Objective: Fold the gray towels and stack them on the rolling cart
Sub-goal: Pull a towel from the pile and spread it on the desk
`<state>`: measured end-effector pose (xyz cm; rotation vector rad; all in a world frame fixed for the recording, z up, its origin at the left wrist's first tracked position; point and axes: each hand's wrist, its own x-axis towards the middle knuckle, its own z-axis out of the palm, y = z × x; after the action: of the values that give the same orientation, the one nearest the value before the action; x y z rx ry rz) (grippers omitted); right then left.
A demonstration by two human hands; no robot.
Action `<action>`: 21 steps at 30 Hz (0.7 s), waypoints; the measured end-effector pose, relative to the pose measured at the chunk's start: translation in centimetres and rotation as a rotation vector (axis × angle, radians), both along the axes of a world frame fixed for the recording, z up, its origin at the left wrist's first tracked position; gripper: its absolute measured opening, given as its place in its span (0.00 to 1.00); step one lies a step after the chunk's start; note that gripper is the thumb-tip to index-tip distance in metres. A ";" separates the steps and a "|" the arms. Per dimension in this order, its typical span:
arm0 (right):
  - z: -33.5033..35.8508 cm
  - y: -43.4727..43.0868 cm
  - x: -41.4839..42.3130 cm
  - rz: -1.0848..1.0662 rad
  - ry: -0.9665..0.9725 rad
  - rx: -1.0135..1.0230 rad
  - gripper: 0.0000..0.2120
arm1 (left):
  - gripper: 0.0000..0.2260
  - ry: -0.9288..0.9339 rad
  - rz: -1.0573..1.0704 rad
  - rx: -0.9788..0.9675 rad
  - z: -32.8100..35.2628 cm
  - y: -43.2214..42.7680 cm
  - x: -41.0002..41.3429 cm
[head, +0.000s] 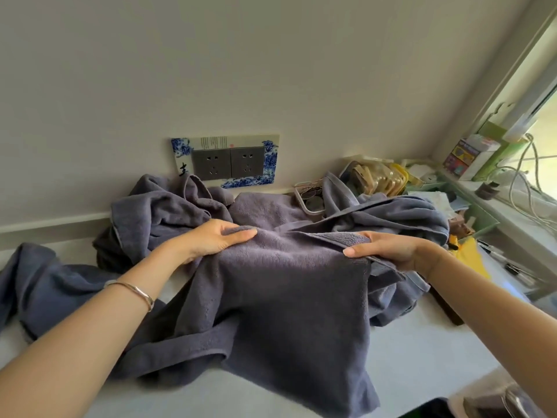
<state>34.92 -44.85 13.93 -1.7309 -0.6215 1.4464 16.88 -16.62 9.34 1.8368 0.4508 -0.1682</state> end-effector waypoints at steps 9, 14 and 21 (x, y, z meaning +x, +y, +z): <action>0.8 1.4 0.1 -0.053 -0.026 0.078 0.18 | 0.27 -0.086 -0.300 0.132 1.5 -7.5 5.0; 1.5 0.0 -0.5 -0.115 0.086 0.137 0.23 | 0.07 -0.225 -0.255 -0.026 1.5 -10.3 6.5; -0.2 -3.0 -0.4 -0.039 0.202 0.282 0.51 | 0.14 -0.331 0.114 -0.177 2.4 -9.5 6.6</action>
<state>34.49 -47.86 13.68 -1.3539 -0.6448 1.4106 23.50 -26.13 11.75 1.6218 0.2963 0.1684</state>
